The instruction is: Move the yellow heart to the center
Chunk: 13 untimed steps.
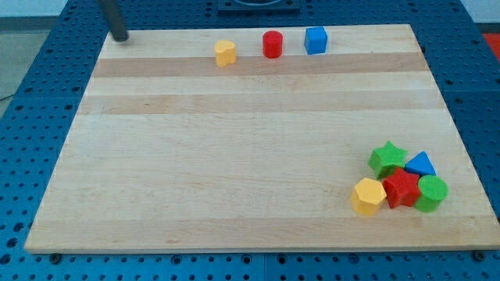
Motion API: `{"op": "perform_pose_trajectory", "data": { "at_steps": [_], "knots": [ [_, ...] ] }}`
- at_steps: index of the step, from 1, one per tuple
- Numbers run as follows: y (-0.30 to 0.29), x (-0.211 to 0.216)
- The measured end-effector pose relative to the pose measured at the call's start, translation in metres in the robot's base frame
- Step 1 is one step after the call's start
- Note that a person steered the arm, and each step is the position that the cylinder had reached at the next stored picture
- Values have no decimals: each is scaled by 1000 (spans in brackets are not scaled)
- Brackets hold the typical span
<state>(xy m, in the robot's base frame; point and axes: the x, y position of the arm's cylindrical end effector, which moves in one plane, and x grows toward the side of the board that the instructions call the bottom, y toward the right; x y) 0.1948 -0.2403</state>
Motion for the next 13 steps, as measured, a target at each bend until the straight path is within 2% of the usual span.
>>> {"op": "perform_pose_trajectory", "data": {
  "at_steps": [1, 2, 3, 4, 5, 6, 7, 8, 9, 11, 13],
  "knots": [
    [103, 22],
    [199, 93],
    [224, 150],
    [219, 141],
    [191, 117],
    [208, 100],
    [284, 132],
    [346, 211],
    [362, 250],
    [353, 162],
    [264, 142]
  ]
}}
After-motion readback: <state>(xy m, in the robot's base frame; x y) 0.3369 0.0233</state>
